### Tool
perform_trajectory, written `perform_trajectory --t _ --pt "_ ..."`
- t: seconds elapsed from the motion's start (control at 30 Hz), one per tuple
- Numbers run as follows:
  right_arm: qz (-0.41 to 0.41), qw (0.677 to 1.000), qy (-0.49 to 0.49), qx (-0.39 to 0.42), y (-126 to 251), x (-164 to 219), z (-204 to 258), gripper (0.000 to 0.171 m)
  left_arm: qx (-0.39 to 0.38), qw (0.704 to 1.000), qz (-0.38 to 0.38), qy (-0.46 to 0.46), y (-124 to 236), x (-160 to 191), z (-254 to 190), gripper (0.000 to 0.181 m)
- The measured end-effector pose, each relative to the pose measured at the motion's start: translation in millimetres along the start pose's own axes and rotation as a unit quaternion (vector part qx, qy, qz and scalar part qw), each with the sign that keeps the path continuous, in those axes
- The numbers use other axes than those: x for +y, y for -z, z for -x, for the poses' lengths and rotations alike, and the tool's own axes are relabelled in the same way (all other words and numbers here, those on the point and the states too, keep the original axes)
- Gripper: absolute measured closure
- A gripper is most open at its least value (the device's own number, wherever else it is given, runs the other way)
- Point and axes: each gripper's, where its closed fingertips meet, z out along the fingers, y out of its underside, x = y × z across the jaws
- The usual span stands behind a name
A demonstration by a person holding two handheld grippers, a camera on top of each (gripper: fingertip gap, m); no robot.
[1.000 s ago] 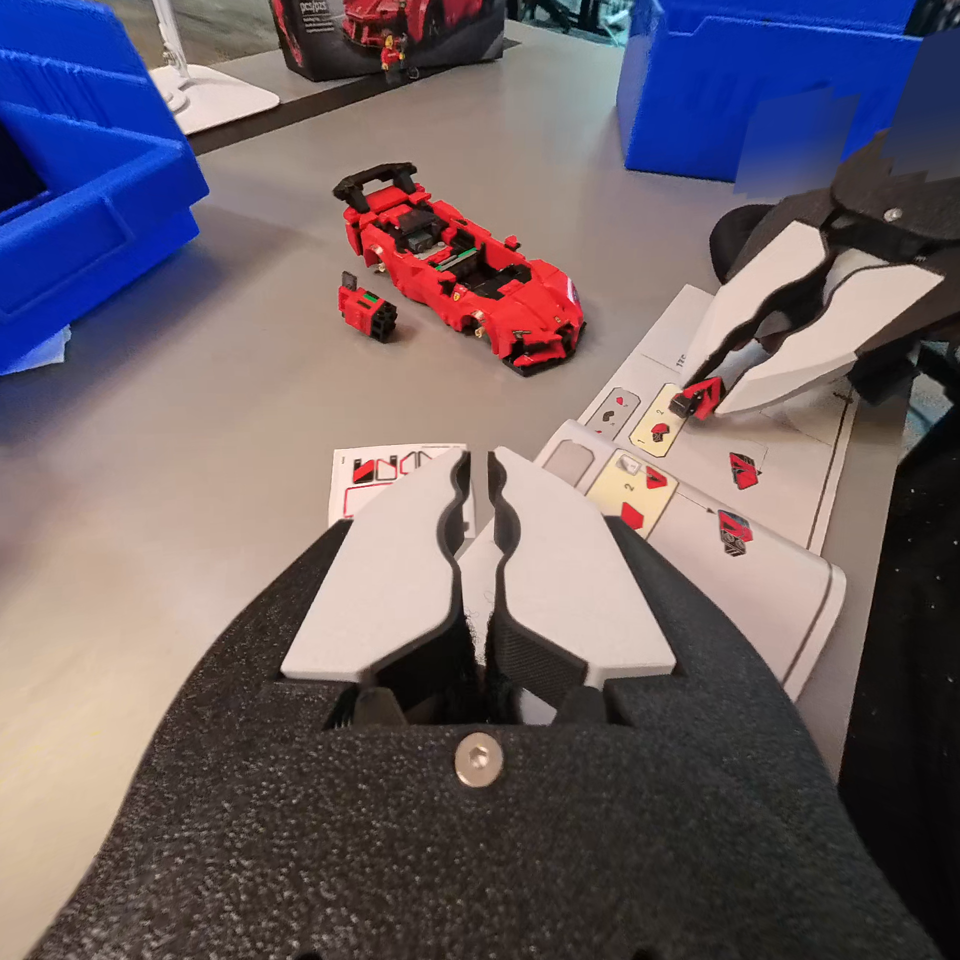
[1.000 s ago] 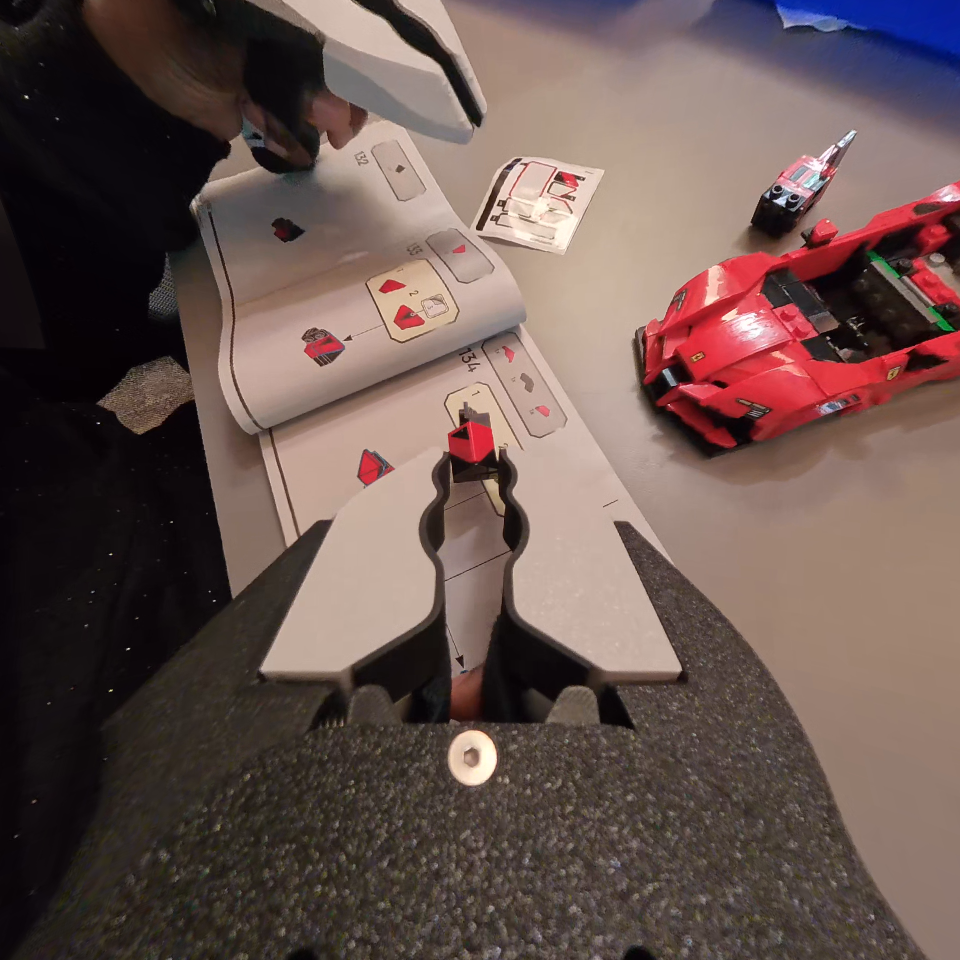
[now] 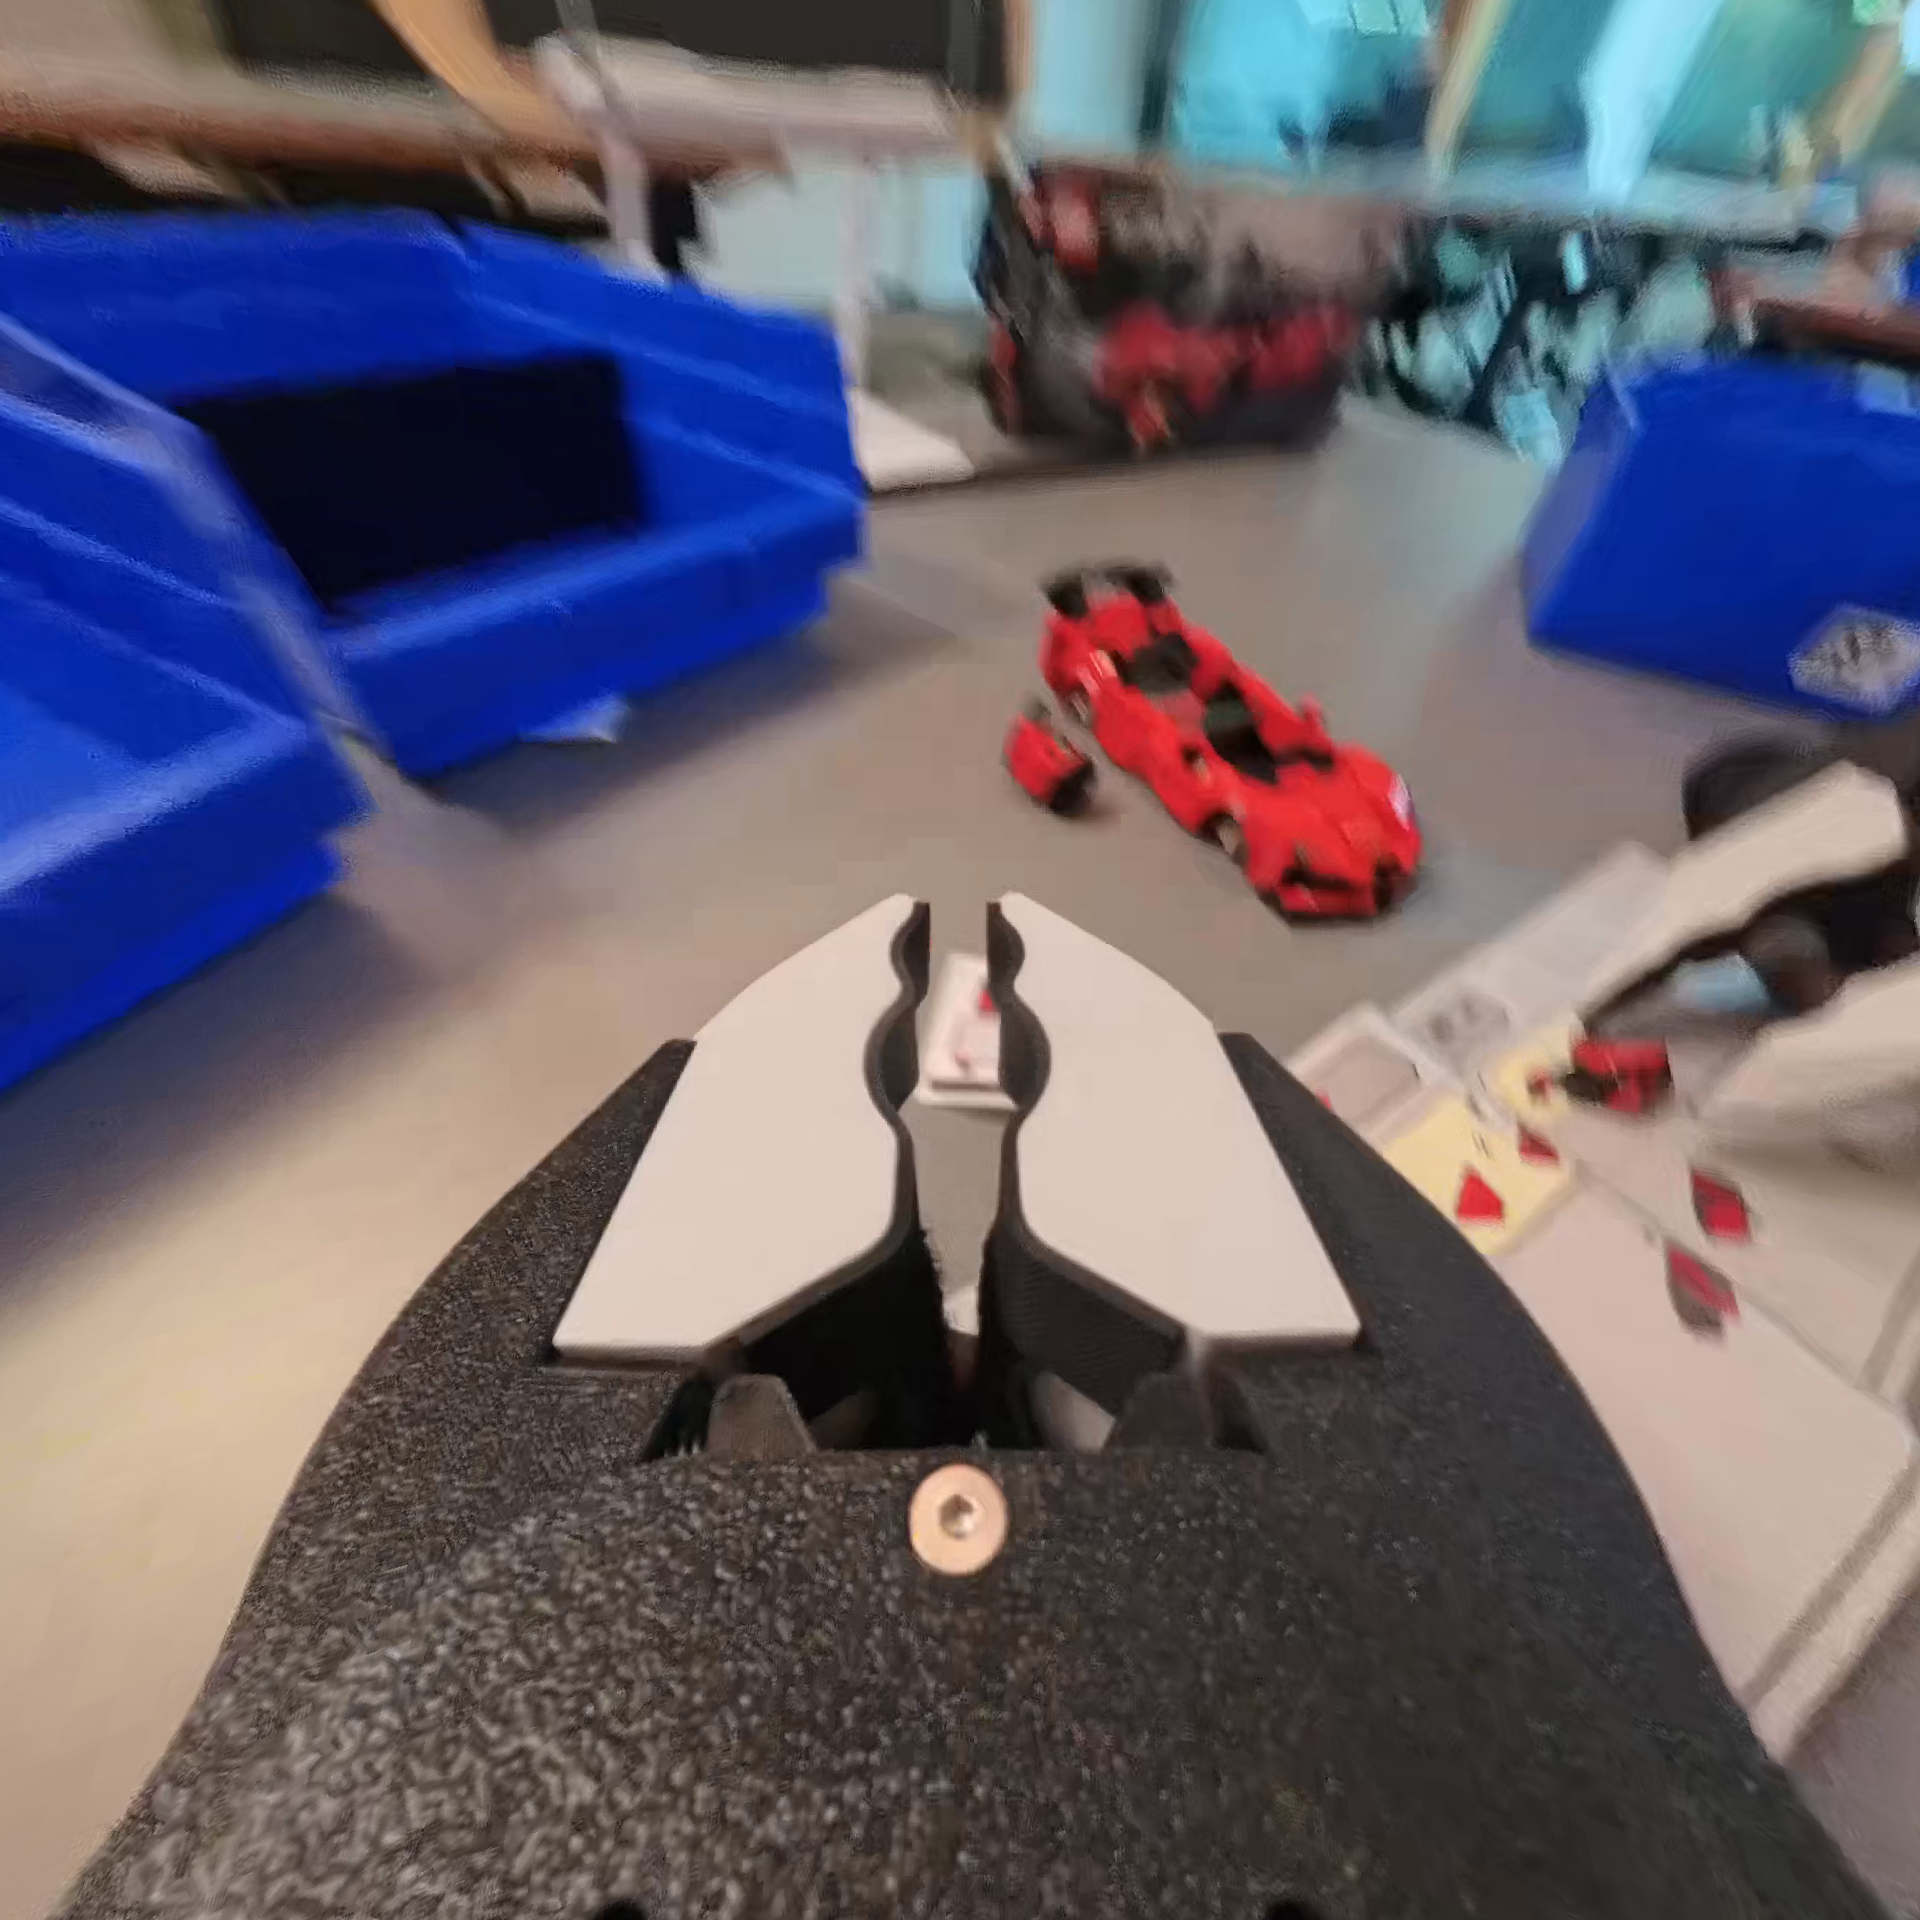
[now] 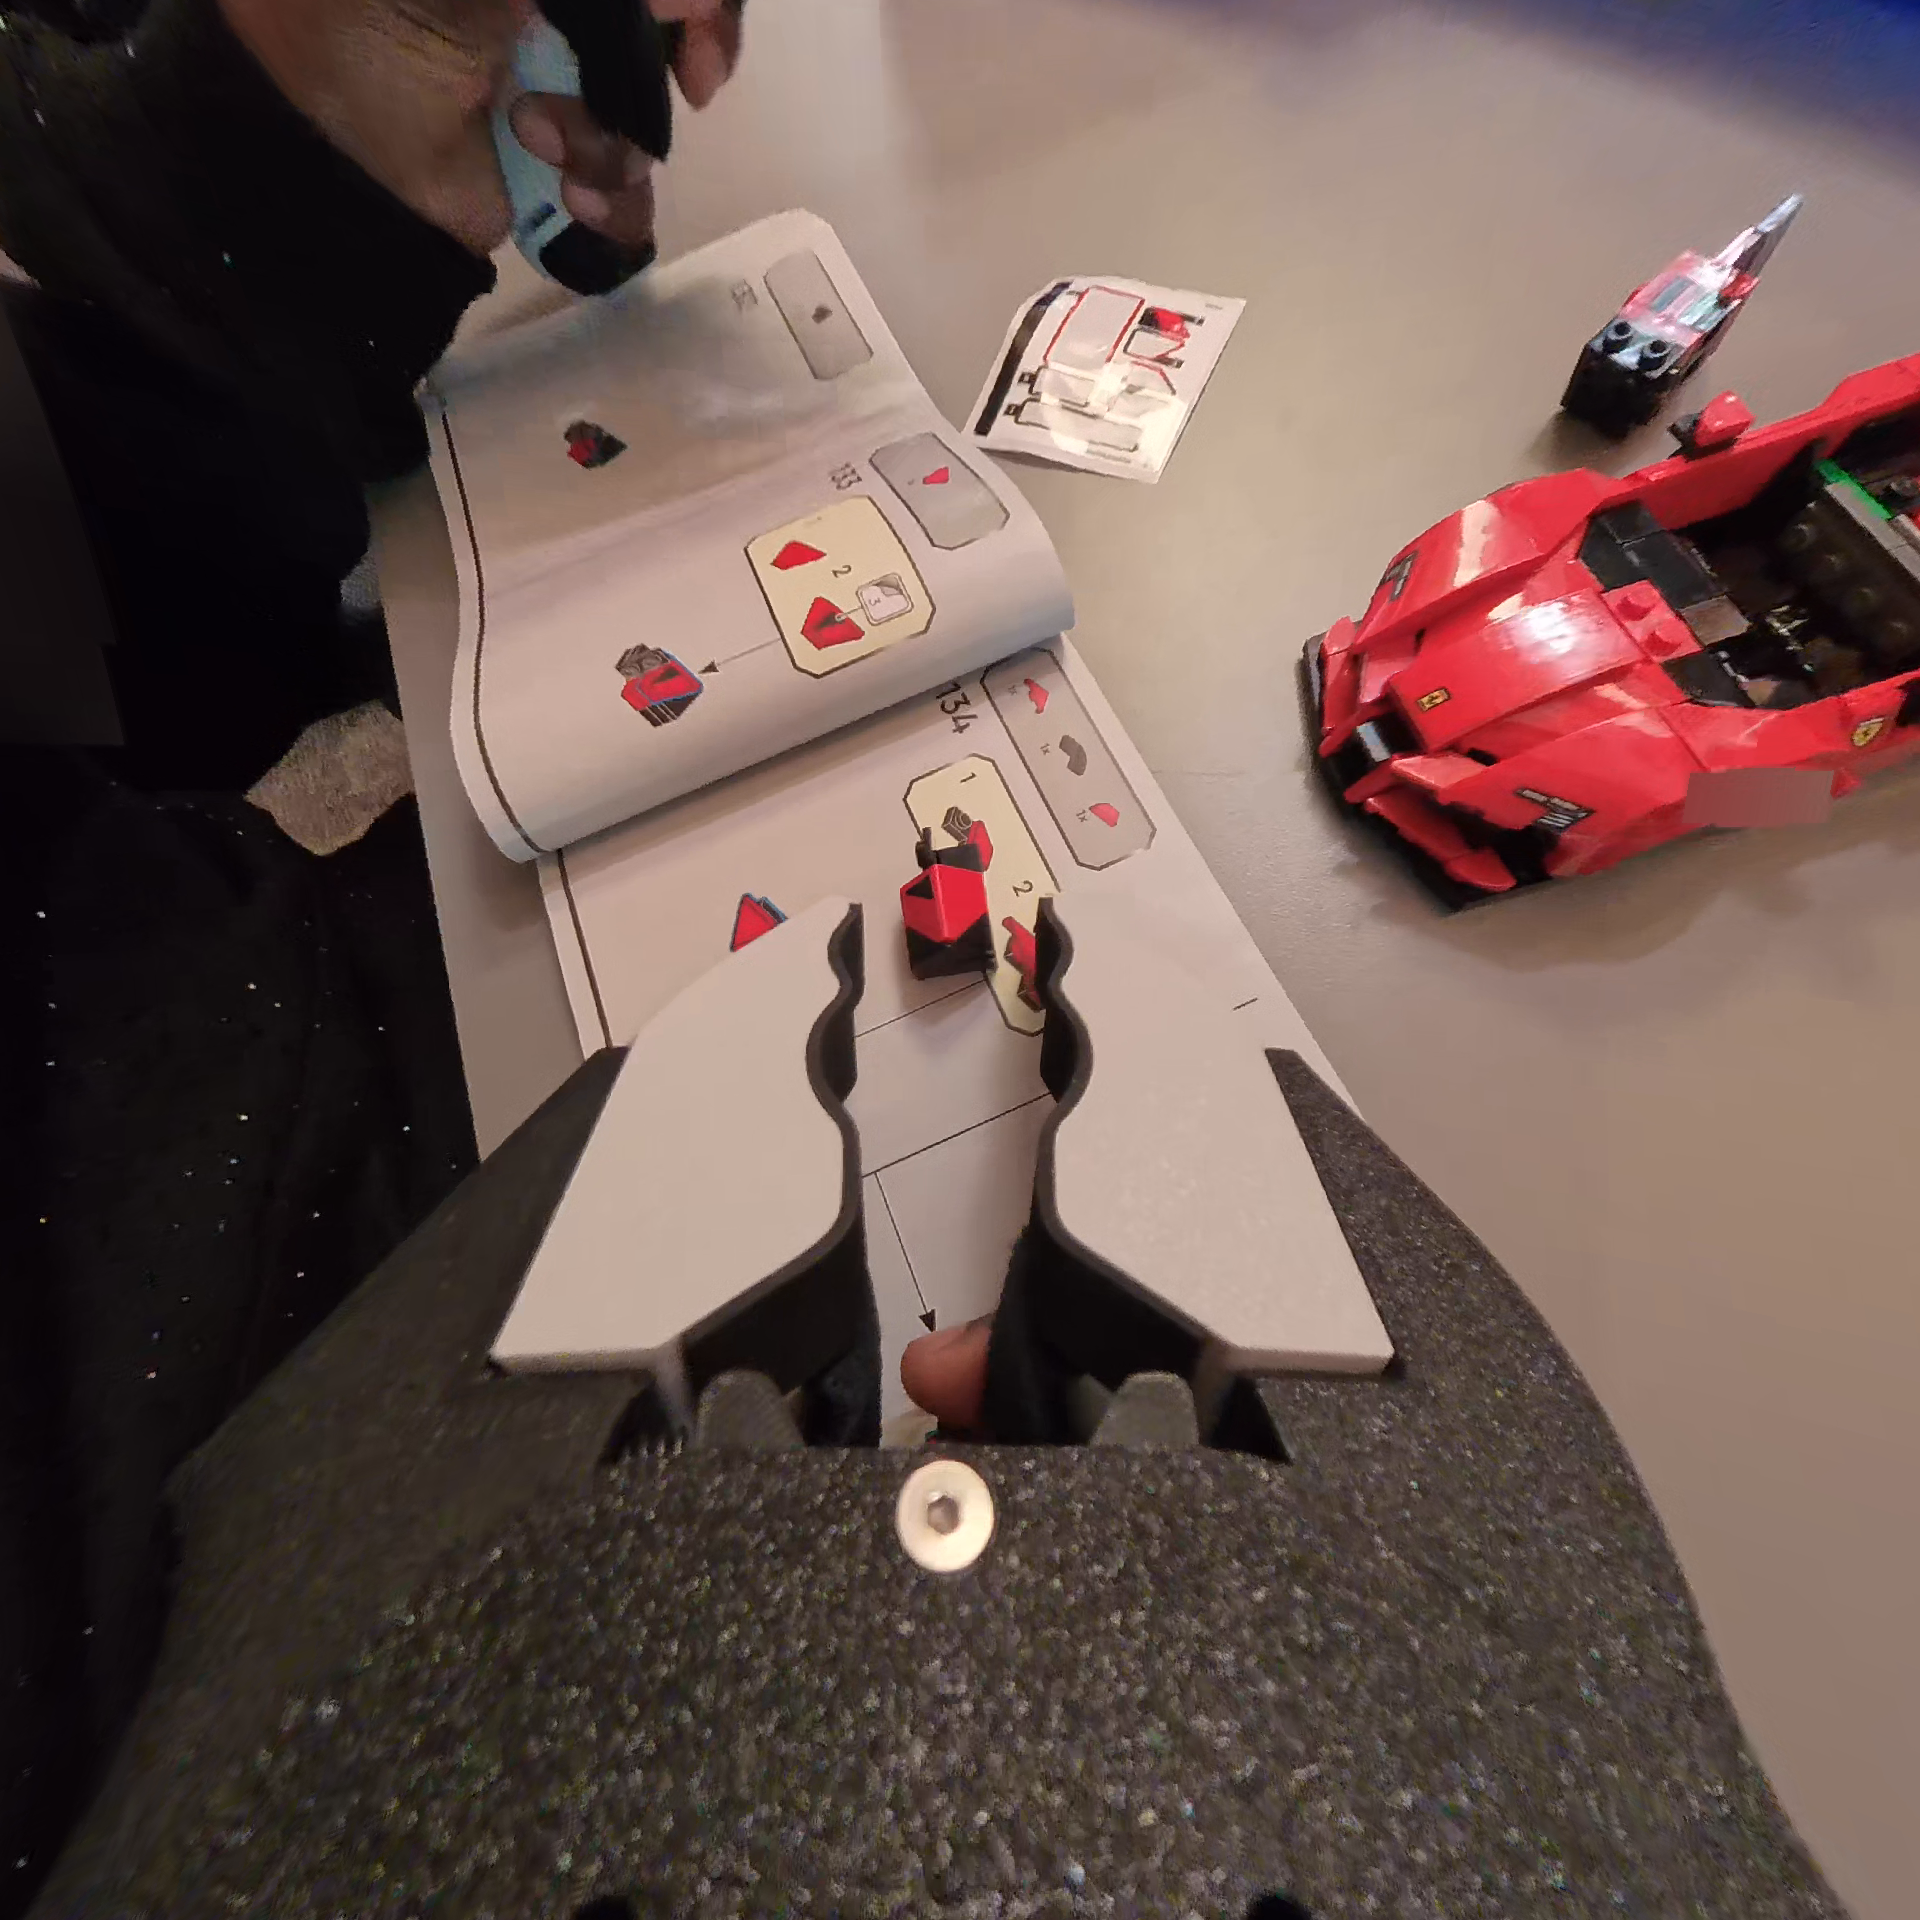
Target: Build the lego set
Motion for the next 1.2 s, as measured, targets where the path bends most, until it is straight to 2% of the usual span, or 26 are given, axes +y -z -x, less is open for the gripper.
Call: perform_trajectory --t 0.1,0.2,0.3,0.4,0.53,0.7,0.77,0.9,1.0,1.07,1.13,1.2 --pt "-0.021 1.000 -0.022 0.003 4.1 -4.3 -4.6 0.141 -0.072 0.989 -0.122 0.045 28.1 -32.2 29.9 0.170" --pt "-0.025 0.999 -0.031 -0.001 4.7 -4.8 -5.6 0.142 -0.086 0.981 -0.157 0.069 38.6 -37.9 40.8 0.169" --pt "-0.020 1.000 -0.023 0.003 3.9 -3.8 -4.8 0.140 -0.033 0.990 -0.126 0.059 24.6 -31.1 23.6 0.169" --pt "-0.045 0.999 -0.010 0.004 8.8 -9.2 -2.6 0.138 0.047 0.997 -0.063 0.018 6.0 -15.4 -6.6 0.169" --pt "-0.095 0.995 -0.014 0.012 19.6 -18.5 -5.1 0.144 0.075 0.996 -0.011 -0.046 -4.6 -0.5 -24.6 0.170" --pt "-0.078 0.997 0.003 0.004 15.8 -15.6 0.0 0.145 0.096 0.992 0.002 -0.076 -6.0 3.4 -35.0 0.171" --pt "-0.060 0.998 0.010 0.004 12.0 -12.4 1.2 0.144 0.141 0.987 0.022 -0.078 -3.6 4.8 -52.4 0.171" --pt "-0.026 1.000 0.014 0.006 5.0 -5.7 1.5 0.142 0.273 0.953 0.096 -0.086 4.5 9.8 -125.1 0.169" --pt "-0.006 1.000 0.017 0.012 1.1 -1.5 0.7 0.142 0.280 0.936 0.150 -0.154 -5.9 32.4 -157.5 0.171" --pt "0.013 0.999 0.024 0.018 -2.6 2.7 0.5 0.142 0.252 0.931 0.199 -0.177 -16.9 53.5 -155.5 0.174" --pt "0.033 0.998 0.036 0.029 -5.9 7.1 0.0 0.151 0.230 0.924 0.247 -0.178 -20.6 72.0 -145.0 0.177" --pt "0.040 0.997 0.046 0.039 -7.2 8.6 -0.6 0.154 0.240 0.928 0.240 -0.154 -20.0 70.1 -143.6 0.178"
